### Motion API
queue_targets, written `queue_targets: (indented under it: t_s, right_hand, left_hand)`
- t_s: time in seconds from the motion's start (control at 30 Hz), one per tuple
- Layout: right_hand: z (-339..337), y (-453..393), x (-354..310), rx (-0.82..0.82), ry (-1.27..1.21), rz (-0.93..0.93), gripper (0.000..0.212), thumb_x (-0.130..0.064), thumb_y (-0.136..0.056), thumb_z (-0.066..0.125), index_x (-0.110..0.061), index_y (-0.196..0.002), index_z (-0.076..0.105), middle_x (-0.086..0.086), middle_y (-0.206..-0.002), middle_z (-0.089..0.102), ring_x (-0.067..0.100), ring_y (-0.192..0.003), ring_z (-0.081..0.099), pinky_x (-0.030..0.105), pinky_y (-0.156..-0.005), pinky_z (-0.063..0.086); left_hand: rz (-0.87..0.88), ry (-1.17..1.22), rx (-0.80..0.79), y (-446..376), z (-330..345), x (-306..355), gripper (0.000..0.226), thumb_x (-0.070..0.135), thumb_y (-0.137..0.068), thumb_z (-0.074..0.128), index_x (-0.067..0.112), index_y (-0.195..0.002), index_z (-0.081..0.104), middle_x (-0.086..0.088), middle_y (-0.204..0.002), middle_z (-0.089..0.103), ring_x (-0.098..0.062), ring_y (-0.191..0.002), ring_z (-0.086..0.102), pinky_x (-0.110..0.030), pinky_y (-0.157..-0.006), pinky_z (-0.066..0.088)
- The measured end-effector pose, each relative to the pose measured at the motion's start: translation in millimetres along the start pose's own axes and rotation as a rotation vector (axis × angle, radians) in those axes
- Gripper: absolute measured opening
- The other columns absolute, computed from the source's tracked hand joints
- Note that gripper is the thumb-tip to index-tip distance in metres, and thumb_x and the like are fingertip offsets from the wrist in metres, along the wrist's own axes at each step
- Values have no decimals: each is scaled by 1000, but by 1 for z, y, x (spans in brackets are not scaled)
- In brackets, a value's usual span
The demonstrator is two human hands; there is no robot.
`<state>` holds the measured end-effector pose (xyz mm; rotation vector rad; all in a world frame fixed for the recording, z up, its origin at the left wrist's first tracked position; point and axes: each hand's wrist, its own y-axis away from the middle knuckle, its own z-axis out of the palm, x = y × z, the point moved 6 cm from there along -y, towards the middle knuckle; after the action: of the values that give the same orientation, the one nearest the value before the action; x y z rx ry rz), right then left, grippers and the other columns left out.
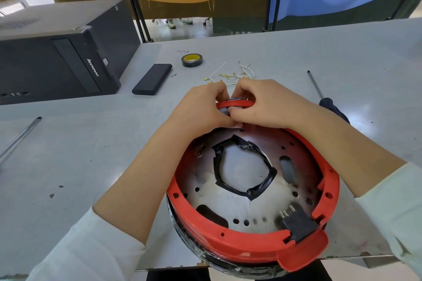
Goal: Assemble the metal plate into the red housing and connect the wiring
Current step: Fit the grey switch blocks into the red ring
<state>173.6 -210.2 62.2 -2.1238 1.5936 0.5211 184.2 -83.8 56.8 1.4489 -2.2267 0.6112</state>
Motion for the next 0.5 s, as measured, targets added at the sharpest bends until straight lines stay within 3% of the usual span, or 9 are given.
queue_targets:
  t_s: [0.07, 0.17, 0.27, 0.4, 0.5]
  right_hand:
    - [-1, 0, -1, 11, -43, 24, 29, -51, -65, 57, -30, -84, 58, -12, -81, 62, 6, -74, 57, 27, -64, 46]
    - [-1, 0, -2, 17, -46, 25, 16, -39, -75, 54, -27, -83, 61, -11, -82, 63, 9, -73, 56, 30, -65, 45]
    - [-3, 0, -2, 26, -56, 35, 12, -33, -78, 54, -26, -82, 63, -10, -80, 64, 9, -72, 56, 29, -65, 45]
    - [-3, -1, 1, 21, -59, 41, 14, -23, -82, 52, -25, -87, 64, -10, -80, 63, 4, -68, 53, 23, -60, 40]
    - [-2, -2, 5, 13, -65, 58, 23, -15, -82, 48, -30, -90, 63, -14, -82, 61, 2, -72, 53, 21, -61, 39]
  left_hand:
    - [1, -7, -5, 0, 0, 1, 47, 38, -61, 89, 16, -85, 56, 9, -78, 61, -17, -77, 57, -28, -62, 42]
    - [1, -20, -10, 0, 1, 1, 48, 42, -61, 89, 17, -84, 54, 2, -91, 66, -19, -87, 60, -34, -72, 47]
    - [-9, -27, -4, -1, 0, 1, 47, 41, -62, 88, 18, -82, 52, 1, -90, 65, -21, -89, 61, -37, -75, 48]
    - [-3, -34, -11, -2, 0, 2, 47, 39, -62, 88, 19, -80, 50, 7, -76, 57, -19, -77, 56, -33, -64, 43]
    - [-1, -22, -28, -1, 2, -1, 47, 38, -62, 89, 22, -83, 49, 13, -75, 54, -6, -69, 51, -27, -59, 38]
